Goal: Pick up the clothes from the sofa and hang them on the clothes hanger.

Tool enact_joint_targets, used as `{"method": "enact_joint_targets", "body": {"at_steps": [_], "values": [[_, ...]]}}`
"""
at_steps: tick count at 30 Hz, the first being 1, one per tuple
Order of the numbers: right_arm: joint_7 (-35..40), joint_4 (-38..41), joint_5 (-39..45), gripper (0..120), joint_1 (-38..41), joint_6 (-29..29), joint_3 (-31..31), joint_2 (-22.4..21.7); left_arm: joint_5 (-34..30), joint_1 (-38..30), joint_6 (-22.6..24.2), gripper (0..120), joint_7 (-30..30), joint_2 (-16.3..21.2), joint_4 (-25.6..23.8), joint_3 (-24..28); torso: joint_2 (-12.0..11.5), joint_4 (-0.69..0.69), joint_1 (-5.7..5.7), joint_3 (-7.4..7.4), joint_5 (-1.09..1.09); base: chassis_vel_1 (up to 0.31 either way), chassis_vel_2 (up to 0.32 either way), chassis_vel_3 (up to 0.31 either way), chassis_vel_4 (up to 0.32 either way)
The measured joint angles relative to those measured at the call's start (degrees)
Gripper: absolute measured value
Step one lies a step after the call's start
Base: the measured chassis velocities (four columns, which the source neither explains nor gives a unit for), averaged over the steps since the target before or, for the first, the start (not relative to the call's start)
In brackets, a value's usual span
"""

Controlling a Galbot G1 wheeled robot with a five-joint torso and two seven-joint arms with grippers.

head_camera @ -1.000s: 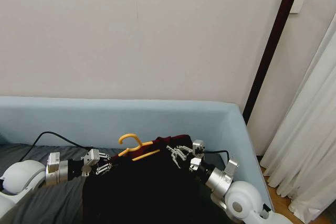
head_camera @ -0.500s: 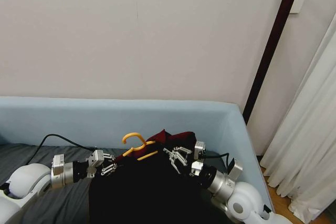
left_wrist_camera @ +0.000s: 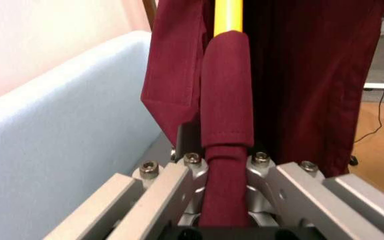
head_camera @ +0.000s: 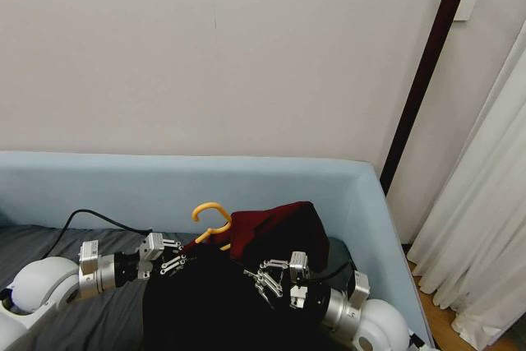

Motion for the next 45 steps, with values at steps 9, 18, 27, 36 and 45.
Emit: {"method": "enact_joint_targets", "body": {"at_steps": [9, 18, 27, 36, 45], "values": [[2.6, 0.2, -3.0, 9, -0.7, 0.9, -1.0, -0.1, 0.3, 0.5, 0.1, 1, 0.1, 0.2, -0.4, -0.3, 0.0, 0.0, 0.0, 0.0, 0.0, 0.0, 0.0, 0.0, 0.0], [16.5, 1.6, -8.7, 39, -2.0, -1.3, -4.3, -0.5, 1.2, 1.5, -0.4, 1, 0.3, 0.5, -0.4, -0.8, 0.0, 0.01, 0.0, 0.0, 0.0, 0.0, 0.0, 0.0, 0.0], [-2.1, 1.5, -5.6, 75, -3.6, -0.4, 0.4, -1.9, 1.5, -2.4, -1.1, 1, 5.8, 1.5, 6.5, -1.0, 0.0, -0.01, 0.0, 0.0, -0.01, 0.0, 0.0, 0.0, 0.0], [5.9, 2.7, 0.3, 100, -0.5, -1.5, 7.1, -0.9, -0.7, -8.1, -1.7, 1, 23.4, 2.8, 17.4, -0.7, 0.0, 0.01, 0.0, 0.0, -0.01, 0.0, 0.0, 0.0, 0.0], [18.2, 4.2, -4.3, 100, -0.8, -2.9, 6.3, -2.3, 0.7, -13.6, 1.4, 1, 37.8, 5.1, 23.5, 0.6, 0.0, 0.0, 0.0, 0.0, -0.01, 0.0, 0.0, 0.0, 0.0]]}}
